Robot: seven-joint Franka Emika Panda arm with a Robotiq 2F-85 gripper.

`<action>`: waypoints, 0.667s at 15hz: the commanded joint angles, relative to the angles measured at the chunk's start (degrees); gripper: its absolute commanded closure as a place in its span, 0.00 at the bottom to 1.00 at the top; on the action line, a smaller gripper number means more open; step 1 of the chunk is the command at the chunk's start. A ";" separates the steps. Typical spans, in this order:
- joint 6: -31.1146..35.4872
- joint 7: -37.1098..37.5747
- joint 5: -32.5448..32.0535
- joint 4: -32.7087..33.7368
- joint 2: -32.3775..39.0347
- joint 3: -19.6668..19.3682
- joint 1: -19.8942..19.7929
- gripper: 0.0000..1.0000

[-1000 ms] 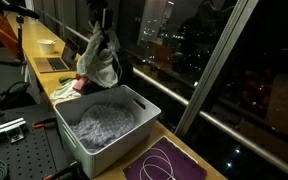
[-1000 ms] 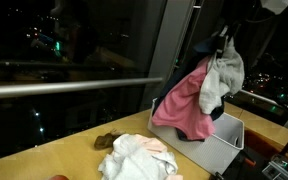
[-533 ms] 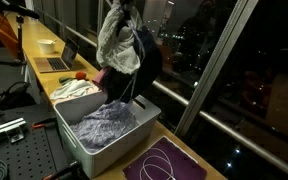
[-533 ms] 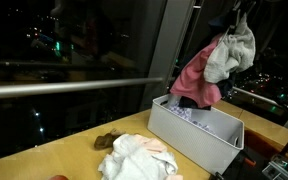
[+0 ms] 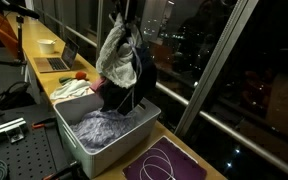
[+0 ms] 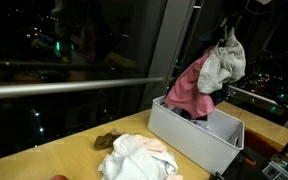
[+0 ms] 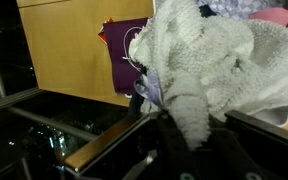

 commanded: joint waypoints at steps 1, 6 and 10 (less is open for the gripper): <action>2.26 0.10 0.26 -1.14 1.94 -0.25 0.21 0.96; 3.57 0.72 0.50 -3.45 3.95 -0.42 0.60 0.43; 3.63 0.70 0.61 -4.26 3.77 -0.33 0.78 0.15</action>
